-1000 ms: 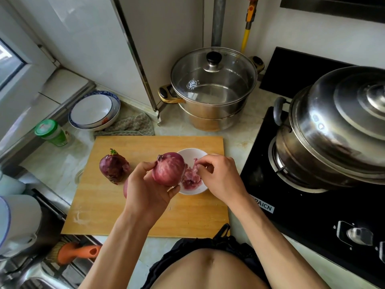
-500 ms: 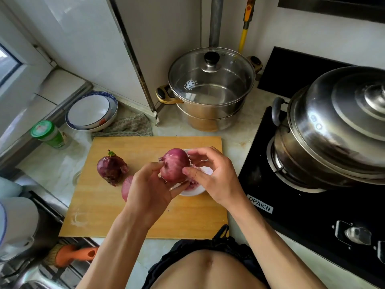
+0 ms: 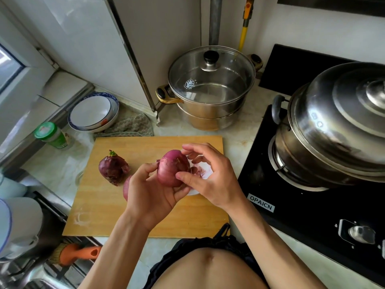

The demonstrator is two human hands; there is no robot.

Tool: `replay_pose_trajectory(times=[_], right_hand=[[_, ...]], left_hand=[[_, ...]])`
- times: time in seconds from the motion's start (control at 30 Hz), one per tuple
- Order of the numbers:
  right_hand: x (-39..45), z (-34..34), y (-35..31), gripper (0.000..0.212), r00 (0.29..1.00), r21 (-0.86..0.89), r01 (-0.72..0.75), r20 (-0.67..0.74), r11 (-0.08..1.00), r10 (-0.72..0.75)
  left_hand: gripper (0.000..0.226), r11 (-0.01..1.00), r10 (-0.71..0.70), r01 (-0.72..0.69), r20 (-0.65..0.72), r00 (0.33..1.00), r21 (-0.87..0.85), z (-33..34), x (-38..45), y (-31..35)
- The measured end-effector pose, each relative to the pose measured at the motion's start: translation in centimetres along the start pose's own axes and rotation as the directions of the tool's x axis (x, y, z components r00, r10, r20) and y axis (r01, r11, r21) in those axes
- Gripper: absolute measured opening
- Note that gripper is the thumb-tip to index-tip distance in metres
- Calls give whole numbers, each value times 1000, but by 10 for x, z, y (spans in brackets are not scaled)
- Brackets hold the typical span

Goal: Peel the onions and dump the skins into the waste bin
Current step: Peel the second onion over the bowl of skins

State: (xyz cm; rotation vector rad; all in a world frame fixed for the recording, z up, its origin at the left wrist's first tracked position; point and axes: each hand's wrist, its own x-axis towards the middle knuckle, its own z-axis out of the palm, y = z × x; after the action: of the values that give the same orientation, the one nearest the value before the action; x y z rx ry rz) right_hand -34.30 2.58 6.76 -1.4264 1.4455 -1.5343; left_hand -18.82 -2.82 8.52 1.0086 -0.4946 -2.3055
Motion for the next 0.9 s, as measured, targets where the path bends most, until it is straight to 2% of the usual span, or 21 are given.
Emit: replay_pose_trajectory(times=[0.13,0.43,0.7,0.9], right_hand=[[-1,0,0,51,999,-58,31,-12,998,-32],[3,-2,2,52,999,-191,33,17,981,-31],[4,-4,6,44,987,-296,159,61,942,-147],[4,-5,9,41,986,-290,168,55,942,-159]], left_hand=[[48,1000,-5,5,-13,1000,5,2,2,-1],[57,987,67,-50,-103,992,154,10,4,2],[56,992,35,-20,-122,992,124,13,6,3],[50,997,6,1,-99,995,76,16,6,2]])
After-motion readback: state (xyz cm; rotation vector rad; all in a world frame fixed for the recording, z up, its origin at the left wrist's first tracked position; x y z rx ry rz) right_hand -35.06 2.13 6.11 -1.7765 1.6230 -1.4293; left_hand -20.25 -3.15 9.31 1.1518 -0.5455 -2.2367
